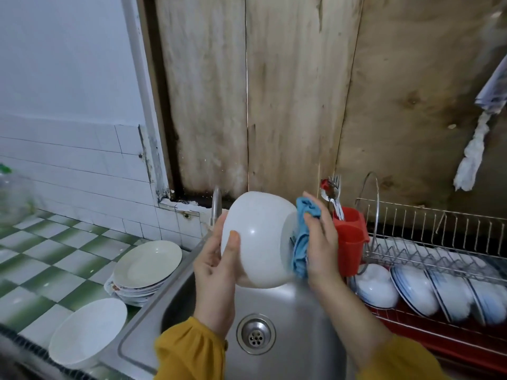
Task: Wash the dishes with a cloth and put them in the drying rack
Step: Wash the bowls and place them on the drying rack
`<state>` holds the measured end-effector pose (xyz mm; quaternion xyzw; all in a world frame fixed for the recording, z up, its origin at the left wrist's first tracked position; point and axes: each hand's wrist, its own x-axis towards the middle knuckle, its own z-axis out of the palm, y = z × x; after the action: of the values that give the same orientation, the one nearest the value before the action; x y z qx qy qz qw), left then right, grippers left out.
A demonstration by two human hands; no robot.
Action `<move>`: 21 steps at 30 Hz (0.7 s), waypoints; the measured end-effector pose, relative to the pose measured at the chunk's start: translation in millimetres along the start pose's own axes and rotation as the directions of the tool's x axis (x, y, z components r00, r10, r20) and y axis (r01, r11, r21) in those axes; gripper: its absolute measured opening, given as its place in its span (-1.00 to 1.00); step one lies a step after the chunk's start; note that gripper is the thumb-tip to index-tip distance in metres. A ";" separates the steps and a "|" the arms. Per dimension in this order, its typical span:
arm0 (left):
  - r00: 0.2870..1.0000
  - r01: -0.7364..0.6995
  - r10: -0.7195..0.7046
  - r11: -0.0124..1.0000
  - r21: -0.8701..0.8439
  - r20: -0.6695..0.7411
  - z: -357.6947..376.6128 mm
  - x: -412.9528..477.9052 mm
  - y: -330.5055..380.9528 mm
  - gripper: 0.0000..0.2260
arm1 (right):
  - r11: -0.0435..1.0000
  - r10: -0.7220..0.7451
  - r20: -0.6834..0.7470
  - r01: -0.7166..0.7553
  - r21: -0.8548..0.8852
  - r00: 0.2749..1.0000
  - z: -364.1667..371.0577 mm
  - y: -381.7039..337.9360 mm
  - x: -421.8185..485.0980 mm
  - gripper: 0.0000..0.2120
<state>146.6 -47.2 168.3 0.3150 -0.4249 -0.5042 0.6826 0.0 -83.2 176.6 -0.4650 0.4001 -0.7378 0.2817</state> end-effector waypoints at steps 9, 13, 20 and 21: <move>0.997 -0.060 0.059 0.998 -0.026 -0.043 18.4 21.7 15.4 -0.71 | 0.513 -0.535 0.517 0.743 -0.430 0.668 32.0 -28.8 9.8 -0.68; 0.999 -0.046 0.045 0.998 -0.032 -0.020 19.5 26.3 19.2 -0.71 | 0.781 -0.331 0.410 0.491 -0.387 0.850 40.8 -40.2 44.0 -0.79; 0.989 0.020 -0.037 0.992 -0.123 -0.142 28.9 47.3 31.7 -0.78 | 0.403 -0.562 0.459 0.712 -0.575 0.688 56.8 -25.0 16.2 -0.66; 0.989 0.019 -0.040 0.989 -0.148 -0.142 28.5 51.2 35.8 -0.78 | 0.251 -0.616 0.534 0.787 -0.564 0.579 52.1 -13.3 3.9 -0.63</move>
<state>142.7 -85.7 225.1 0.3062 -0.3314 -0.5200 0.7253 45.3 -96.4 202.6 -0.7367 0.3851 -0.4901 -0.2624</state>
